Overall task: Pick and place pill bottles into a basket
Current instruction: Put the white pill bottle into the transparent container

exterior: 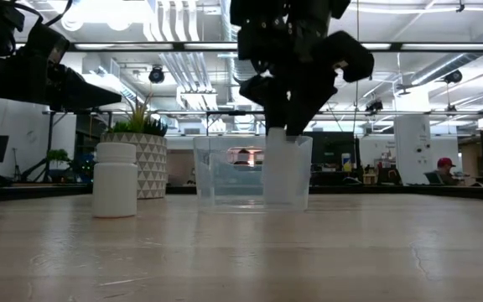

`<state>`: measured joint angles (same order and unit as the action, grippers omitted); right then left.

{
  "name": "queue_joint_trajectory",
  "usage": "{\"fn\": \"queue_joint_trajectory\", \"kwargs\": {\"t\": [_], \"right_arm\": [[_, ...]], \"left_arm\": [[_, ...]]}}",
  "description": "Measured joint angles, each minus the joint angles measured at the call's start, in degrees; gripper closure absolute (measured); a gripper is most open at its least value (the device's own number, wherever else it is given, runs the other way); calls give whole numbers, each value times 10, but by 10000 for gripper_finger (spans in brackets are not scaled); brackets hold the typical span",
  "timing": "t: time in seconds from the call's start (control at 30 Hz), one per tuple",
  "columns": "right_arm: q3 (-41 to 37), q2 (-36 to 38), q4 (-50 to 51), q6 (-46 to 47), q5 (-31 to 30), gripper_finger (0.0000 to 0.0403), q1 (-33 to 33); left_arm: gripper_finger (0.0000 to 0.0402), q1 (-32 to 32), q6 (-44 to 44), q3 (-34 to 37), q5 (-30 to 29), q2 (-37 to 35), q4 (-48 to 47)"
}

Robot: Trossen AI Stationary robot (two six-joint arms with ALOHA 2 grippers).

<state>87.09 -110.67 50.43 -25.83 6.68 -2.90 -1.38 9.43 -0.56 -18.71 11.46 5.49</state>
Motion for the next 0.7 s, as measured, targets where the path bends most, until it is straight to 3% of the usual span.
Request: {"fn": "queue_joint_trajectory", "kwargs": {"t": [0.57,0.7], "right_arm": [[15,-42,5,-3,17,259,7],[19,-43,5,-3,12,217,7]], "left_arm": [[402,0,0,0,0,3,0],[402,0,0,0,0,3,0]]}}
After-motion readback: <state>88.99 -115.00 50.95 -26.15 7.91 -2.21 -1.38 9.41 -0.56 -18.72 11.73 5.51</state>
